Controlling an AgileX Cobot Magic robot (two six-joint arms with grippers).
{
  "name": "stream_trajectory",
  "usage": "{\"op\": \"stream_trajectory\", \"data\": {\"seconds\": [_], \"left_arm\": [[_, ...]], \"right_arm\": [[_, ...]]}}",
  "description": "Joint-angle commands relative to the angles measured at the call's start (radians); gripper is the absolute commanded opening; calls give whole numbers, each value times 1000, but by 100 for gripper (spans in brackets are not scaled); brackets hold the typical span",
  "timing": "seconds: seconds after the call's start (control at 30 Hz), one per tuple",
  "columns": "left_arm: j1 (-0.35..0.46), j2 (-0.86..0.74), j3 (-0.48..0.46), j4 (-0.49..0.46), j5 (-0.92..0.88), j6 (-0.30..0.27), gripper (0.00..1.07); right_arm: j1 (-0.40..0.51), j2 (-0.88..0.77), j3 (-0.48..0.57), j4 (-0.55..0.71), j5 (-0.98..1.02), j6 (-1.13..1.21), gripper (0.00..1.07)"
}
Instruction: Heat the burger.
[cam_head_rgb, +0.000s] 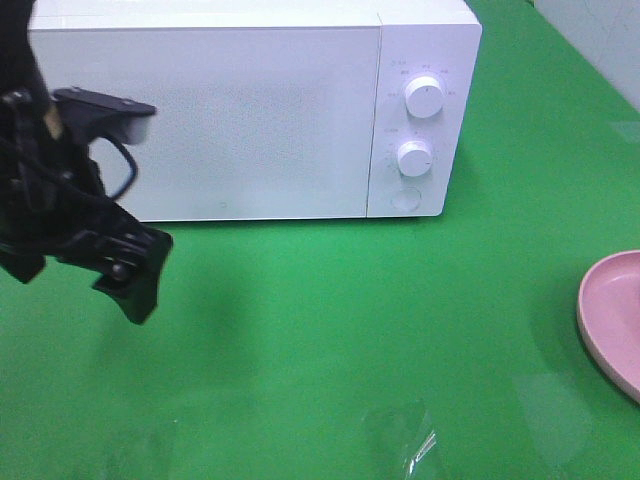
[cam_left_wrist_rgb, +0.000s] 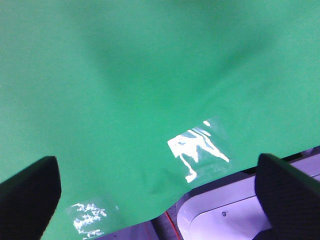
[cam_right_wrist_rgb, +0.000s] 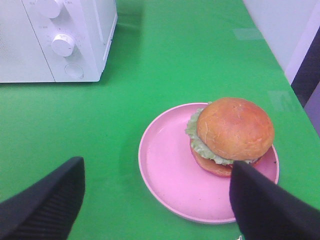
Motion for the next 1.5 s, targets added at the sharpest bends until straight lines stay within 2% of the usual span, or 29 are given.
{"op": "stream_trajectory", "data": {"seconds": [0.03,0.07,0.1,0.13,0.17,0.2,0.23,0.27,0.3,0.33,0.37,0.4,0.43,0.5,0.6,0.63,0.7,0.73,0.77,0.8,0.83,0.87,1.03,1.1,1.33,1.5], "left_arm": [[158,-106,-1,-5,65,20,98],[158,-106,-1,-5,65,20,98],[244,-160,-1,-25,82,44,98],[244,-160,-1,-25,82,44,98],[322,-207,-1,-47,93,79,98],[364,-233,-1,-58,98,99,98],[364,-233,-1,-58,98,99,98],[435,-277,-1,-67,110,129,98],[435,-277,-1,-67,110,129,98],[509,-325,2,-67,124,155,98],[509,-325,2,-67,124,155,98],[573,-367,14,-67,135,173,98],[573,-367,14,-67,135,173,98],[635,-443,64,-80,126,162,98],[643,-501,111,-92,90,163,98],[643,-569,175,-107,55,173,98],[643,-605,201,-107,48,173,98],[643,-661,259,-106,42,173,98],[643,-661,259,-106,42,173,98],[643,-729,321,-91,30,173,98],[643,-729,321,-91,30,173,98],[643,-797,376,-84,22,173,98],[643,-915,459,-89,36,172,98],[643,-1021,515,-89,40,173,98],[643,-1140,551,-72,22,175,98],[643,-1294,586,-34,-31,199,98]], "right_arm": [[-6,-25,0,3,-7,-4,75],[-6,-25,0,3,-7,-4,75],[-6,-25,0,3,-7,-4,75],[-6,-25,0,3,-7,-4,75],[-6,-25,0,3,-7,-4,75],[-6,-25,0,3,-7,-4,75],[-6,-25,0,3,-7,-4,75],[-6,-25,0,3,-7,-4,75],[-6,-25,0,3,-7,-4,75],[-6,-25,0,3,-7,-4,75],[-6,-25,0,3,-7,-4,75],[-6,-25,0,3,-7,-4,75],[-6,-25,0,3,-7,-4,75],[-6,-25,0,3,-7,-4,75],[-6,-25,0,3,-7,-4,75],[-6,-25,0,3,-7,-4,75],[-6,-25,0,3,-7,-4,75],[-6,-25,0,3,-7,-4,75],[-6,-25,0,3,-7,-4,75],[-6,-25,0,3,-7,-4,75],[-6,-25,0,3,-7,-4,75],[-6,-25,0,3,-7,-4,75],[-6,-25,0,3,-7,-4,75],[-6,-25,0,3,-7,-4,75],[-6,-25,0,3,-7,-4,75],[-6,-25,0,3,-7,-4,75]]}}
